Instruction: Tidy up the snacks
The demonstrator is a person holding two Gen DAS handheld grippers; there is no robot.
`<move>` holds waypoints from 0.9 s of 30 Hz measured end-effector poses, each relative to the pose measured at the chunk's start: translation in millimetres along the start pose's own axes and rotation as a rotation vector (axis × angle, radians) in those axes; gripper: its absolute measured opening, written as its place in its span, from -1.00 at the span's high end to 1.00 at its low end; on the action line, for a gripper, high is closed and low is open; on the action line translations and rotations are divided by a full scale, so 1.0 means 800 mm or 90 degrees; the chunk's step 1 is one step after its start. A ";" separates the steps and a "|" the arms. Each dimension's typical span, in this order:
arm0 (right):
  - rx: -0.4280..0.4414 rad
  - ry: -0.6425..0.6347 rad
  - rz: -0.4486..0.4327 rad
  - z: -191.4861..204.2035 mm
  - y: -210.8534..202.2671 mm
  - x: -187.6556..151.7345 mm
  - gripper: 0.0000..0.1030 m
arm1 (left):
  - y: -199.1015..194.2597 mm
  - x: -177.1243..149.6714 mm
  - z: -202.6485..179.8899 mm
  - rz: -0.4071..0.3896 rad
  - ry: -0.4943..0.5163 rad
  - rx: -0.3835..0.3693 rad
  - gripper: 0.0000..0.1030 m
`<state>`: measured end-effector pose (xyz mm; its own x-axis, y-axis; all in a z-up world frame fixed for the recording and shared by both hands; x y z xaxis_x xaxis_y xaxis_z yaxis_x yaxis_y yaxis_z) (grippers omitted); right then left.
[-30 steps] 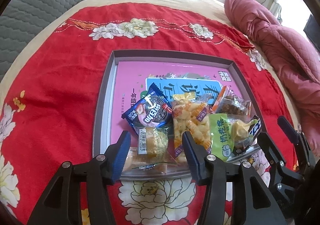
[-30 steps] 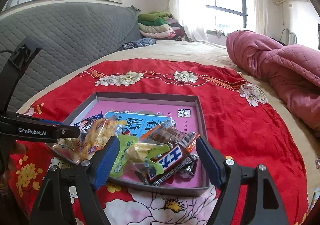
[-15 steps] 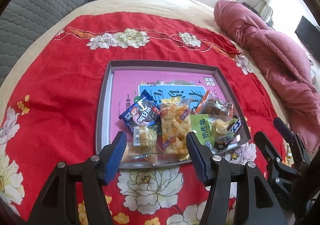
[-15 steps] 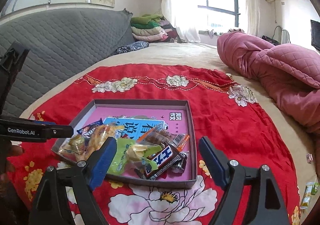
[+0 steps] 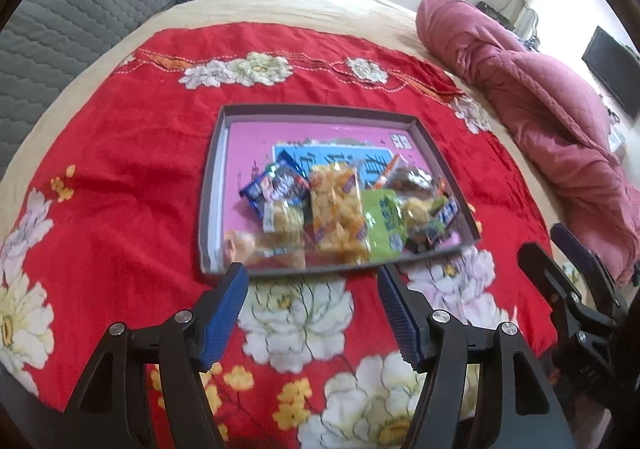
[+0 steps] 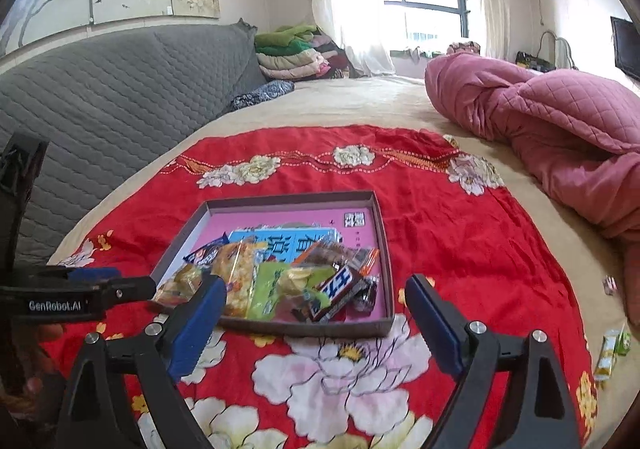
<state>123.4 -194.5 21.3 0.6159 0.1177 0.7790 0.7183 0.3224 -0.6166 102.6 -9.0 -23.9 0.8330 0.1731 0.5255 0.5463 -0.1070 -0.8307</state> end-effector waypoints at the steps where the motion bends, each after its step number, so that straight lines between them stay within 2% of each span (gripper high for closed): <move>1: 0.003 0.003 0.005 0.002 -0.001 -0.002 -0.77 | -0.002 -0.005 -0.001 0.002 0.001 -0.001 -0.34; 12: -0.002 0.006 0.084 0.019 -0.014 -0.045 -0.77 | -0.016 -0.046 -0.022 0.023 0.029 -0.017 -0.34; 19: -0.012 0.009 0.117 0.013 -0.016 -0.067 -0.77 | -0.018 -0.056 -0.014 0.030 0.021 0.000 -0.34; 27: -0.012 -0.009 0.116 0.016 -0.022 -0.075 -0.77 | -0.019 -0.060 -0.011 0.032 0.019 0.005 -0.34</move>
<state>69.8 -195.4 -12.8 0.7322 0.1856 0.6553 0.6010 0.2766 -0.7499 55.3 -24.2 -34.9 0.8618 0.1383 0.4880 0.5029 -0.1066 -0.8578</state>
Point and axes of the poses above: each gripper's, at about its wrist camera, not at the fingertips, and y roughly the way its jaws point, z to its left, x to its top, the point moved 7 cm from there along y, roughly the way its jaws point, and after that the axes turned 3 degrees about y, right-handed, at the moved point
